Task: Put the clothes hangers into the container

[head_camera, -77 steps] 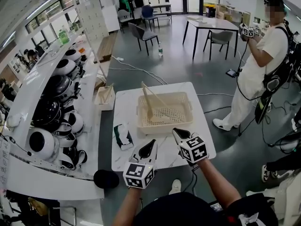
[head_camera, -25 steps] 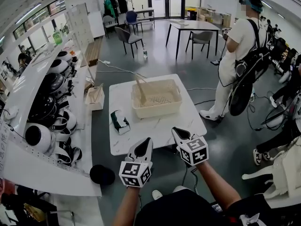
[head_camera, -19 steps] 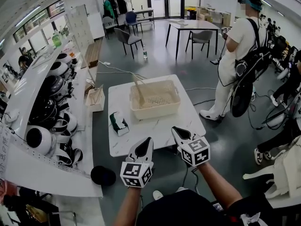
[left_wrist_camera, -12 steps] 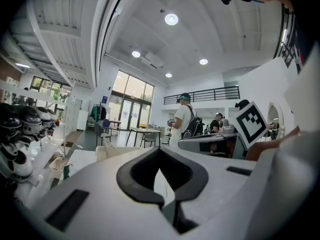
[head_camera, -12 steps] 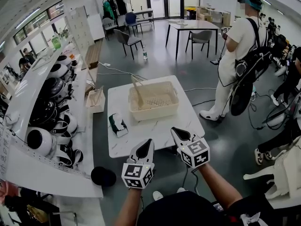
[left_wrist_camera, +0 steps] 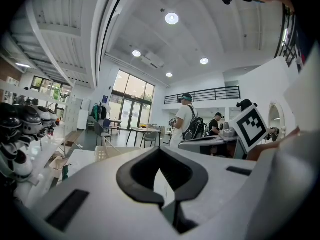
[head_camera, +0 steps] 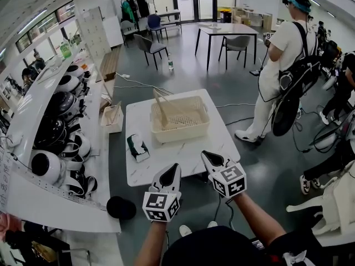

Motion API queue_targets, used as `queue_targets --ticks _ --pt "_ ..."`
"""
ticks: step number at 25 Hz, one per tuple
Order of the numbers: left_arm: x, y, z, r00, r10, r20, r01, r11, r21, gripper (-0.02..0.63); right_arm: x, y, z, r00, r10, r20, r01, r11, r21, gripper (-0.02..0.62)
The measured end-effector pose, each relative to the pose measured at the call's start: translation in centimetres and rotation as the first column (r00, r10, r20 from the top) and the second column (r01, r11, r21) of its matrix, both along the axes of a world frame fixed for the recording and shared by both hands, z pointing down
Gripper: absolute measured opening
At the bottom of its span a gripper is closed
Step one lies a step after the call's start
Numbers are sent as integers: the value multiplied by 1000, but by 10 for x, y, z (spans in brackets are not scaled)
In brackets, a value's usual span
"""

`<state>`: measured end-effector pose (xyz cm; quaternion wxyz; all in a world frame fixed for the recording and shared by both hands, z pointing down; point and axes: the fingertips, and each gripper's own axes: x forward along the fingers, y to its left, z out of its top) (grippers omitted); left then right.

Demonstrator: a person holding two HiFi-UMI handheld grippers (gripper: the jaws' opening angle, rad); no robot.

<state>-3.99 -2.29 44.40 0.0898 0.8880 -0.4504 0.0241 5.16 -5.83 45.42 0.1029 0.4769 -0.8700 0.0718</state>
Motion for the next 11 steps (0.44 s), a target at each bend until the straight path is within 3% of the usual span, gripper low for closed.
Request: queue_targets --ticks 11 --pt "8 -11 -1 1000 -2 -11 2 1000 0 2 7 -3 -2 1000 1 -2 -1 1000 10 18"
